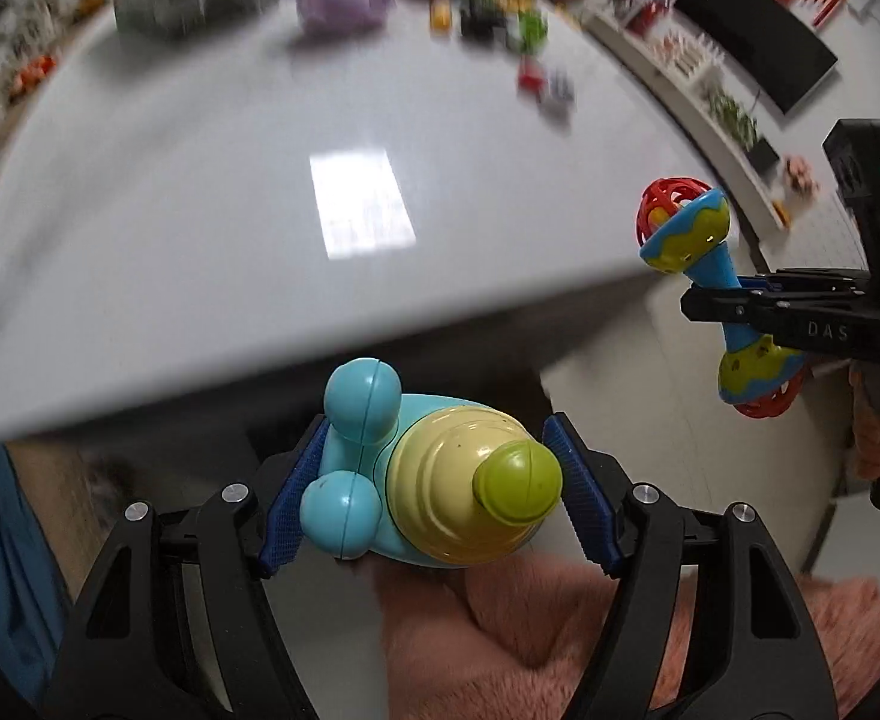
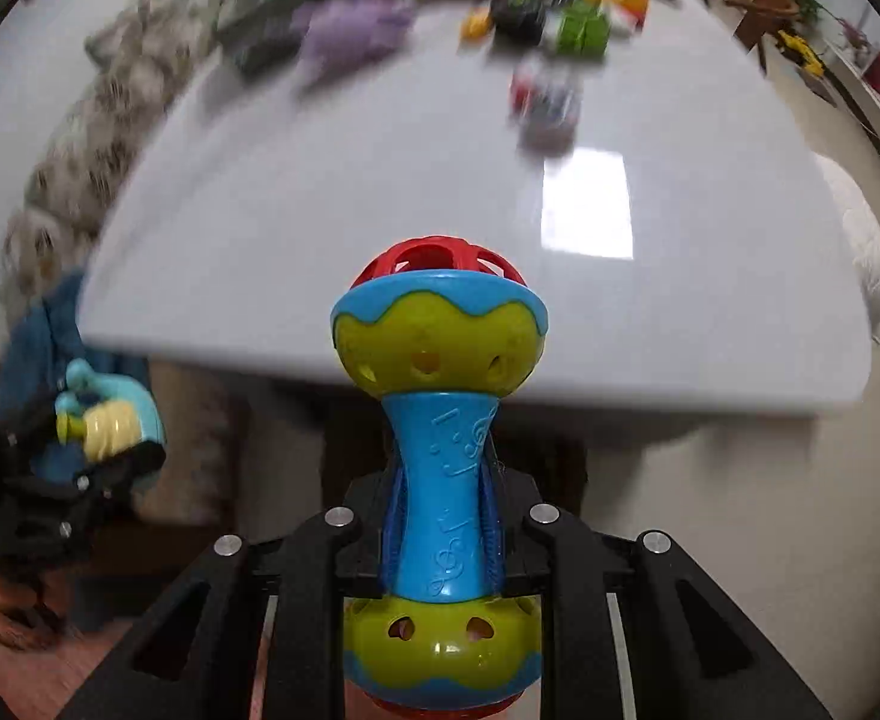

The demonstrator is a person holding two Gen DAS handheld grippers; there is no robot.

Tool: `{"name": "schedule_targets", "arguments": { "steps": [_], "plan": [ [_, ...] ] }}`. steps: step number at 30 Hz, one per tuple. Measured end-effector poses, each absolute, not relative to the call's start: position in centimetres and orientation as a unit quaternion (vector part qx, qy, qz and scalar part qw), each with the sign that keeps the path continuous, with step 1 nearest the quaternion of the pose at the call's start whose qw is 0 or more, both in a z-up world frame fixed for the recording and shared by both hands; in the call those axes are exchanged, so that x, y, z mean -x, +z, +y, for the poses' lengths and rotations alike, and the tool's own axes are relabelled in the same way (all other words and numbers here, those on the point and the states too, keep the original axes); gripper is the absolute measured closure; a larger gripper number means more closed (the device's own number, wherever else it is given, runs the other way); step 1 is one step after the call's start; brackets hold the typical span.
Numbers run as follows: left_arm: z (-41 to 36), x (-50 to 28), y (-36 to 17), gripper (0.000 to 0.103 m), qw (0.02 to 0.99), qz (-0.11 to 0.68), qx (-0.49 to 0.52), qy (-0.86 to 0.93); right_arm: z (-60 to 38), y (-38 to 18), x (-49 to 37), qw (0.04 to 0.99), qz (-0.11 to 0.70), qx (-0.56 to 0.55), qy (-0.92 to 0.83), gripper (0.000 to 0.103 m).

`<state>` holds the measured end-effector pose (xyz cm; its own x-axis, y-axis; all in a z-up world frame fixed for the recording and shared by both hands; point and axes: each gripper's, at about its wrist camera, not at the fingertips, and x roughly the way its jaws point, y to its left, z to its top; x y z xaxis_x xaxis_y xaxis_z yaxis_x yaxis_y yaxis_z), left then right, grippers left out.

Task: Collect trash
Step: 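Carry the snail and rattle over the cardboard box and open both tools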

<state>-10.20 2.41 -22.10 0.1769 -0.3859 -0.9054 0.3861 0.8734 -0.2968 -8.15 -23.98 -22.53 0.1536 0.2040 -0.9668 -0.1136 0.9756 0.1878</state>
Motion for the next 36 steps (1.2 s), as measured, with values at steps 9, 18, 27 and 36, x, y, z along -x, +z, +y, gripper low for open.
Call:
{"name": "schedule_targets", "arguments": {
  "steps": [9, 18, 27, 36],
  "plan": [
    [0.0, 12.8, -40.4, 0.034, 0.688, 0.691, -0.012, -0.221, -24.5, -41.8, 12.0, 0.69, 0.721, -0.037, 0.045, 0.081],
    [-1.7, 9.8, -58.2, 0.02, 0.605, 0.781, -0.016, -0.154, -25.9, -54.9, 8.9, 0.675, 0.737, -0.04, 0.021, 0.044],
    [-0.4, 9.7, -60.7, 0.012, 0.582, 0.802, -0.026, -0.132, -26.0, -54.7, 7.7, 0.683, 0.73, -0.024, 0.008, 0.024],
    [1.4, 12.1, -49.1, 0.012, 0.59, 0.789, -0.075, -0.155, -25.8, -39.5, 9.8, 0.707, 0.7, -0.034, 0.092, 0.024]
  ]
}}
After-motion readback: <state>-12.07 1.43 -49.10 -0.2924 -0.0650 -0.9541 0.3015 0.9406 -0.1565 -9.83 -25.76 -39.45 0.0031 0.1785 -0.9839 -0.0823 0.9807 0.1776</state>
